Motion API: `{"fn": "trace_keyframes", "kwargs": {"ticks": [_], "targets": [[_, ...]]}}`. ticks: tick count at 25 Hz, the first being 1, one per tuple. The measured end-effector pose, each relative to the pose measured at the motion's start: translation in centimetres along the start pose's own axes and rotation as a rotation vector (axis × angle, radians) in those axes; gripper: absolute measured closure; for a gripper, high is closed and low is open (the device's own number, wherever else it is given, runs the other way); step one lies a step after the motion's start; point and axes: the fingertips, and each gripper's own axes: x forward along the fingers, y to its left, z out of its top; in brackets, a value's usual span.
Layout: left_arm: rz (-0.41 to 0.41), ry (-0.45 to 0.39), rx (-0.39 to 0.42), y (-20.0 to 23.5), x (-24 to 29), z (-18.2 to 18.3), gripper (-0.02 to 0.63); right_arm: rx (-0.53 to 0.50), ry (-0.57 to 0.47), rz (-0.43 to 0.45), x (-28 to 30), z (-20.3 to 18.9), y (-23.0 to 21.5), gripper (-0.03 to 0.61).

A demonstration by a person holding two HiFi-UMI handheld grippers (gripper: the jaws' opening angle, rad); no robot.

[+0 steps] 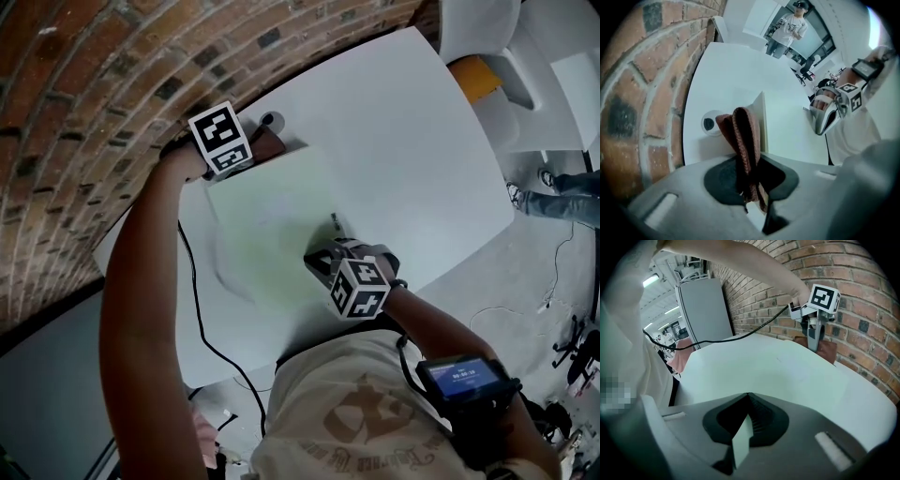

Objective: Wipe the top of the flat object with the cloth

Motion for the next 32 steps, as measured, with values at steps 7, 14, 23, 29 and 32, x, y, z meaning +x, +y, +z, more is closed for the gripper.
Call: {"fn": "trace_keyframes", "kwargs": {"ticks": [7,14,23,29,32], "targets": [[-0.016,-0.052,0.099,-1.0,0.3,6.3,0.548,-0.004,-0.007,0.013,-0.1,0.0,0.0,0.571],[0.048,-0.088,0.177,-2.3,-1.2,9.6,0.548,-0.005,-0.006,0.009,-0.1,-0.1,0.1,0.571],[0.285,-0.077,0.309,-6.3,-0.9,11.1,0.548,-0.019,-0.005,-0.01,-0.1,-0.1,0.0,0.571],[0.329,-0.06,0.198,-6.1,-0.6,9.5,0.548,-0.019,-0.004,-0.021,-0.1,-0.2,0.0,0.571],[0.348,-0.047,0.143,-5.8,-1.1,7.1,0.548,-0.021,-0.006,-0.022,-0.1,-0.2,0.0,0.571]]}}
